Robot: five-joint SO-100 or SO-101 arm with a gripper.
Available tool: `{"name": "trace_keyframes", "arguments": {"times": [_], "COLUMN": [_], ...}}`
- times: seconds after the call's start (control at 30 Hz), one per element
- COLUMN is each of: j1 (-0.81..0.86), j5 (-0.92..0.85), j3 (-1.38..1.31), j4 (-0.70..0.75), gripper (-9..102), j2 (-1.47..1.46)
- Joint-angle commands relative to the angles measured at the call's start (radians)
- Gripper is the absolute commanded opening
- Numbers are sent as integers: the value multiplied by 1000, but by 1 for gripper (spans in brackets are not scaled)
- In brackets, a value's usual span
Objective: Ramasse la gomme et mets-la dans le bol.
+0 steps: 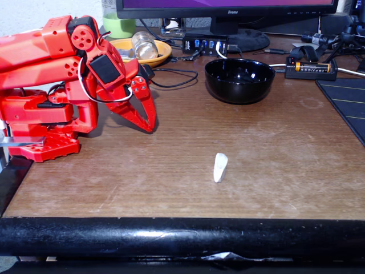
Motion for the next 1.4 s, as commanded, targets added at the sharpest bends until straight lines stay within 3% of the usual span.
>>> {"name": "trace_keyframes", "arguments": {"times": [0.0,0.77,0.97,1.2,1.37], "j1": [-5,-5,14,101,160], "j5": [-14,-12,-218,-296,-383], "j3": [17,17,-46,-287,-468], "j4": [-3,-3,8,-189,-133], "gripper": [-6,-6,-6,-6,-5], "j2": [9,9,3,-541,-601]}}
